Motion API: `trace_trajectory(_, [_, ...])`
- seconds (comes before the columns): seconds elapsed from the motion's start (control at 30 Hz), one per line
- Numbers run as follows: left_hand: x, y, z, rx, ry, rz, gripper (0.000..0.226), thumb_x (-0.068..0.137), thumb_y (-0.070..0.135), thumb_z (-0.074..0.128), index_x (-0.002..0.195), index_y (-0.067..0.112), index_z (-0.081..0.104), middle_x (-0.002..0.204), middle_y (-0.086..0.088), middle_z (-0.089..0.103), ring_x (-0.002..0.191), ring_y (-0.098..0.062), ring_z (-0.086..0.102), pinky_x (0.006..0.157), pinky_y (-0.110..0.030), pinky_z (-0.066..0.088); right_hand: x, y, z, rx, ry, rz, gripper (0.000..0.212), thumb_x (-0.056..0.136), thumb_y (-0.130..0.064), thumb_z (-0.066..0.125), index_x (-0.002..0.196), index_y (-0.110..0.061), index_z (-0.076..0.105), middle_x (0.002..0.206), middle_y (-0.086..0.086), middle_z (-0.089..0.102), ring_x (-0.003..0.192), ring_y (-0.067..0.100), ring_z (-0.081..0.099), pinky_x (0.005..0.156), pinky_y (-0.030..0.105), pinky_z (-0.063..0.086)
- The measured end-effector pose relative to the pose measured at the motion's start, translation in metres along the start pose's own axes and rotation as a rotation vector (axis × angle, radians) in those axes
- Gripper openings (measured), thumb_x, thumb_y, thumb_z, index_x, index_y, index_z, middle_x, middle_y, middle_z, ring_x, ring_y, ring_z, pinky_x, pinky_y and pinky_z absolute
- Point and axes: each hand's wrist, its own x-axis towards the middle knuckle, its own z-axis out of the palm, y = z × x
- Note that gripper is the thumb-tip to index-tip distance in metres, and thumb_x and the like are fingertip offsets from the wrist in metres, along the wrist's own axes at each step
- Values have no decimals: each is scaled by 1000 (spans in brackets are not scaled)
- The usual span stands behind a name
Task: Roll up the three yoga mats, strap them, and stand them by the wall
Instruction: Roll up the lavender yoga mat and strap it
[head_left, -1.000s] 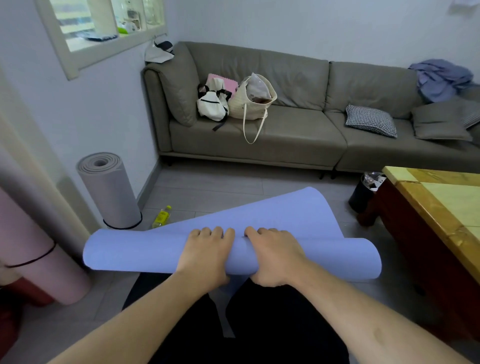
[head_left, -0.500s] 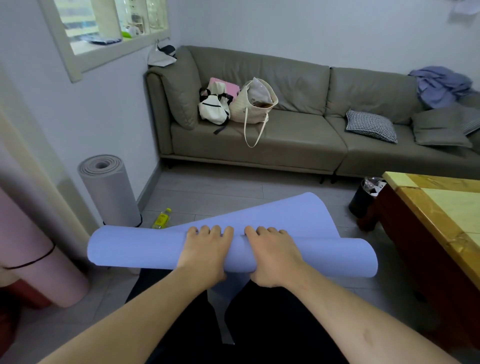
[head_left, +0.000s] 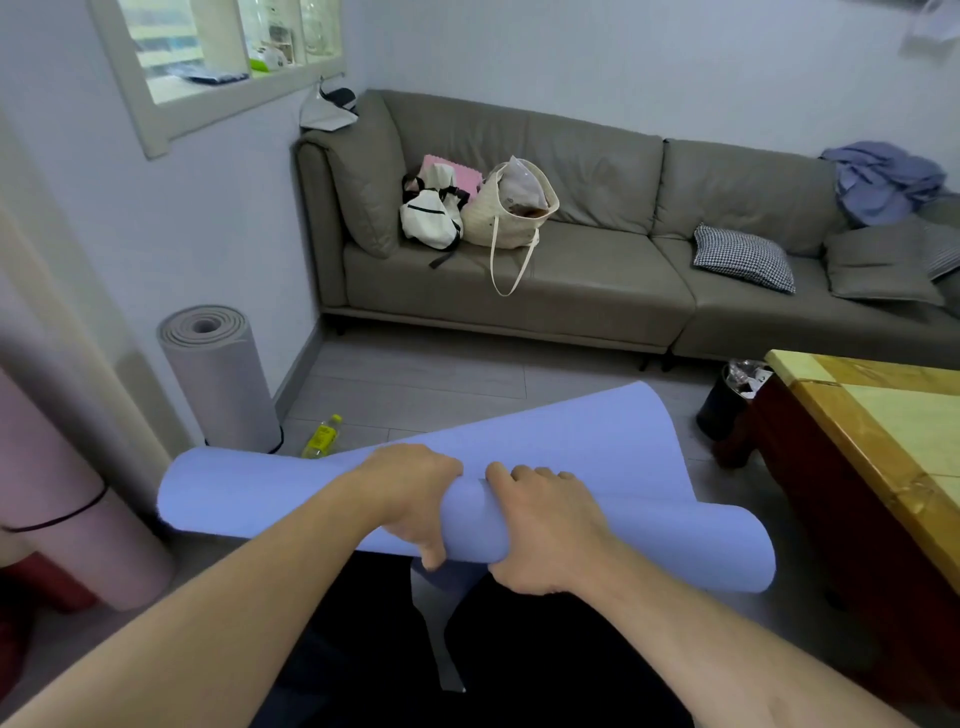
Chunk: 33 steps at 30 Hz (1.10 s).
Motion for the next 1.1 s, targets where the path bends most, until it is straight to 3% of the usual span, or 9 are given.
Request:
trace_trajectory(0.17, [-2, 4, -2, -37, -93, -11, 72, 56, 60, 89, 112, 30, 55, 96, 8, 63, 86, -15, 62, 79, -36, 59, 1, 8, -16, 90, -139, -21, 54, 68, -41, 74, 107, -30, 38, 97, -5, 57, 85, 28, 59, 67, 38, 40])
trace_trajectory(0.23, [-6, 6, 2, -46, -58, -32, 72, 58, 59, 89, 112, 29, 52, 100, 7, 62, 87, -17, 61, 78, -36, 57, 2, 9, -15, 85, -157, -29, 56, 66, -42, 75, 106, -30, 38, 96, -5, 58, 82, 27, 58, 66, 38, 41])
trace_trajectory(0.33, [-10, 16, 28, 57, 183, -63, 73, 63, 53, 83, 115, 25, 40, 113, 1, 53, 91, -24, 55, 79, -39, 44, 6, 13, -11, 103, -161, -13, 57, 63, -44, 76, 105, -31, 40, 93, -7, 59, 80, 25, 57, 64, 37, 40])
trace_trajectory(0.43, [-9, 22, 57, 199, 384, -50, 73, 70, 55, 74, 125, 26, 36, 120, -1, 51, 106, -29, 57, 88, -44, 42, 13, 14, -12, 113, -205, -20, 61, 60, -50, 79, 105, -32, 42, 94, -8, 60, 82, 23, 60, 63, 36, 41])
trace_trajectory(0.53, [-4, 16, 53, 138, 392, -33, 73, 67, 59, 74, 122, 29, 38, 116, 1, 54, 104, -29, 60, 83, -43, 41, 15, 13, -11, 135, -208, -1, 64, 61, -54, 80, 109, -32, 43, 100, -8, 59, 88, 23, 61, 67, 37, 42])
trace_trajectory(0.7, [5, 4, 40, -18, 276, -18, 73, 55, 61, 79, 108, 32, 38, 105, 5, 55, 93, -26, 64, 79, -40, 50, -2, 7, 9, -36, 11, -47, 88, 69, -59, 80, 140, -24, 40, 124, 1, 52, 109, 29, 54, 94, 44, 44])
trace_trajectory(0.83, [3, 12, 48, 66, 392, -46, 76, 59, 57, 76, 119, 28, 41, 109, 2, 53, 98, -27, 60, 81, -41, 44, 0, 7, 19, -77, 32, 1, 83, 73, -46, 77, 143, -22, 39, 123, 3, 56, 106, 31, 56, 91, 44, 42])
trace_trajectory(0.97, [4, 16, 74, 218, 562, -83, 83, 37, 43, 89, 110, 16, 59, 90, -5, 59, 78, -29, 58, 74, -43, 47, 11, 9, 11, 5, 1, -5, 71, 69, -42, 74, 129, -26, 40, 116, 2, 59, 104, 31, 60, 85, 44, 43])
trace_trajectory(1.1, [5, 14, 57, 161, 453, -93, 66, 69, 46, 75, 123, 26, 43, 112, 0, 59, 102, -27, 61, 84, -41, 39, 13, 13, 18, 21, 43, -8, 74, 67, -46, 74, 130, -25, 43, 113, 2, 59, 101, 31, 58, 86, 44, 44])
